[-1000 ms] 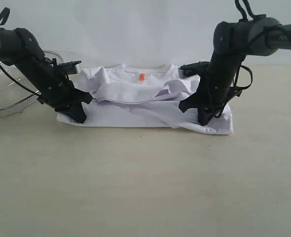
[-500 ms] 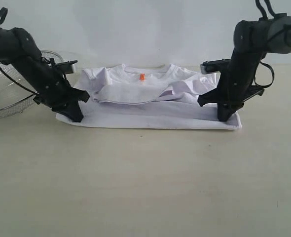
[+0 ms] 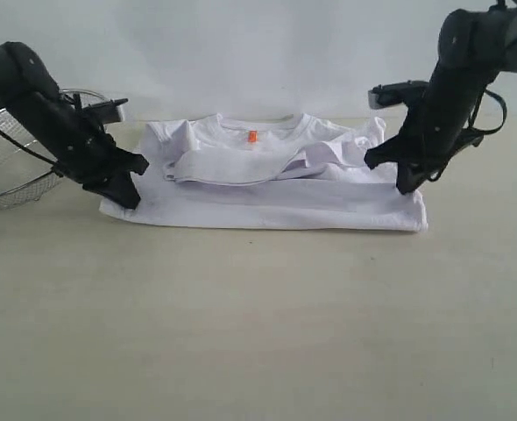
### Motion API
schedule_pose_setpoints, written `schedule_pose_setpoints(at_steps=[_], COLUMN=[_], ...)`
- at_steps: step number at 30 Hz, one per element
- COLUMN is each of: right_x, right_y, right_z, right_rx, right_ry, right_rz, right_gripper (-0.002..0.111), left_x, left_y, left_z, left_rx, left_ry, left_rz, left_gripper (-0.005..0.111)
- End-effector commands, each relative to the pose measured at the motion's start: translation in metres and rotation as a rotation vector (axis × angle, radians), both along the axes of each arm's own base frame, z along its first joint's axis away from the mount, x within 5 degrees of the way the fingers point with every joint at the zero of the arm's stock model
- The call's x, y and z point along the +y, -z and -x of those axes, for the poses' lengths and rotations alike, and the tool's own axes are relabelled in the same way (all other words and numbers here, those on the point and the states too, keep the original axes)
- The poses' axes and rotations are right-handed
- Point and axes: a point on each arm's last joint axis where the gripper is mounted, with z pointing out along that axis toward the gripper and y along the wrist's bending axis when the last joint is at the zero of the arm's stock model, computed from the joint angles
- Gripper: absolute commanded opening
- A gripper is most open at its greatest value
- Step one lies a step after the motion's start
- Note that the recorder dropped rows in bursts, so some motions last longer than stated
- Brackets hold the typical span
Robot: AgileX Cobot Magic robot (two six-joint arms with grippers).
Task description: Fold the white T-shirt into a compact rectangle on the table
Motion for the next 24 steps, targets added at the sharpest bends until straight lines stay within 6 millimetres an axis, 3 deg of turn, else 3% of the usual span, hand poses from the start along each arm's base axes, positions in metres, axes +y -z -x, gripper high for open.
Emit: schedule_pose_setpoints(at_steps=[1,9,15,24], right_x=[0.006,0.011,0.012,0.013], right_y=[-0.018,-0.001,0.019,0.028], right_z=[-0.004,-0.006,-0.004,0.005], right_rx=[-0.097,-0.060,0.014,0.129], right_ry=[-0.021,-0.007,-0.012,-0.079], right_rz=[-0.011,-0.072,-0.083,-0.085], right_gripper=[0.000,0.000,0.000,0.000], left_x=[0.002,-0.017,-0.018,-0.014], left_y=[-0.010,0.009,0.025,0.017], left_z=[-0.007,-0.012,-0.009,-0.002], left_rx=[-0.095,-0.132,-0.067,-0.018], left_ry=[-0.029,-0.030,-0.038,0.009], left_rz=[-0.011,-0.008,-0.028,-0.086], left_gripper=[0.005,0.005,0.005,0.005])
